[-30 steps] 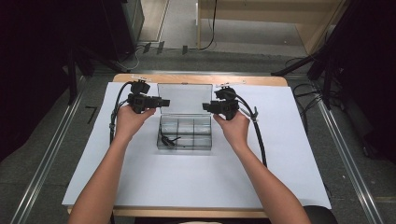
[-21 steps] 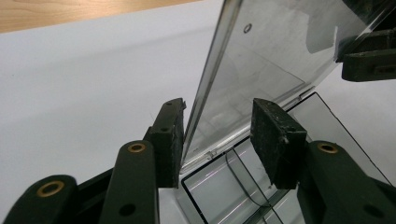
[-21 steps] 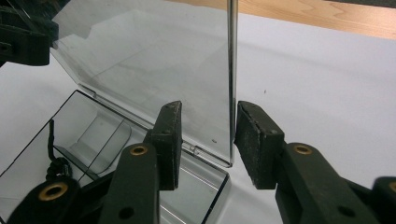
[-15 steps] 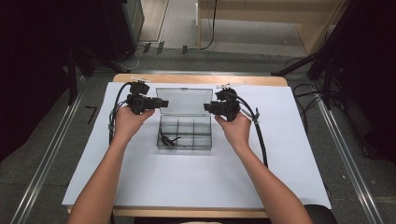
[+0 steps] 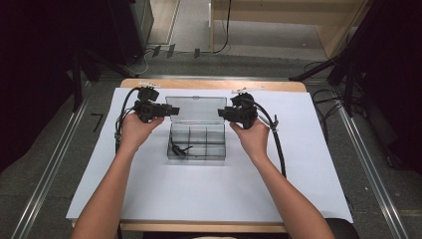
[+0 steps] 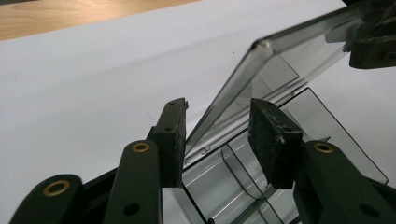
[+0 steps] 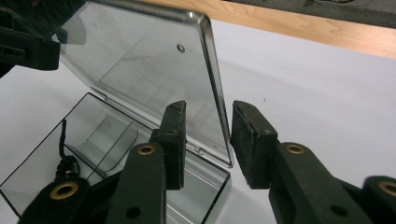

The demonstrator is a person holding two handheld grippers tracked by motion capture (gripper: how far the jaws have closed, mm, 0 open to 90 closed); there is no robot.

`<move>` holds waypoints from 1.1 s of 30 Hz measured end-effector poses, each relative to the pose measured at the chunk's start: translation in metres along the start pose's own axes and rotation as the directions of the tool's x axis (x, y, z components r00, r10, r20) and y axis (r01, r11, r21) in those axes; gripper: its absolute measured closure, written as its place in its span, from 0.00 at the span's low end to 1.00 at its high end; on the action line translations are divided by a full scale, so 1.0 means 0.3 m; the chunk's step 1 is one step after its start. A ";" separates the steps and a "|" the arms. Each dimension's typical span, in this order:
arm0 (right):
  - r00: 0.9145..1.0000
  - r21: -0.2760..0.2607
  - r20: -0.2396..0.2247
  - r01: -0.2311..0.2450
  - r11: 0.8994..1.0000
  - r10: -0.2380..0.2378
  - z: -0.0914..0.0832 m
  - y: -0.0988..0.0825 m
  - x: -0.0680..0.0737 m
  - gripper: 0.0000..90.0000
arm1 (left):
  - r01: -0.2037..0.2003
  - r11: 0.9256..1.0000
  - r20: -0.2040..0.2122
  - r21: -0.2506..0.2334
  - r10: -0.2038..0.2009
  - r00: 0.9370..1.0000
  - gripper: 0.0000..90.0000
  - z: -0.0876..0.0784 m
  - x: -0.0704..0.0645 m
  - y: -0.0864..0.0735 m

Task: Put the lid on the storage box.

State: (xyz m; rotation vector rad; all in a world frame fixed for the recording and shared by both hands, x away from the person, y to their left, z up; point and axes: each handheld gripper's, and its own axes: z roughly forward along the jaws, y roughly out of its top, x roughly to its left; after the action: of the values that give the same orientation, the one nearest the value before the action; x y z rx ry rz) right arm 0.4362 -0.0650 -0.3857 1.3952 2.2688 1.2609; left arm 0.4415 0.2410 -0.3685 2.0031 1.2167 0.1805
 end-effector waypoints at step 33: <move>0.993 0.018 -0.058 0.103 0.995 -0.101 -0.098 0.007 0.036 0.69 | -0.041 0.999 0.002 -0.012 0.041 0.999 0.58 -0.103 -0.066 -0.008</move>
State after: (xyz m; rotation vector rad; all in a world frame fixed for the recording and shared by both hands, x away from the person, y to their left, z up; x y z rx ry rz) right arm 0.4156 -0.0724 -0.3635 1.2478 2.3643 1.2635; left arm 0.4143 0.2423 -0.3435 2.0179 1.1708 0.2050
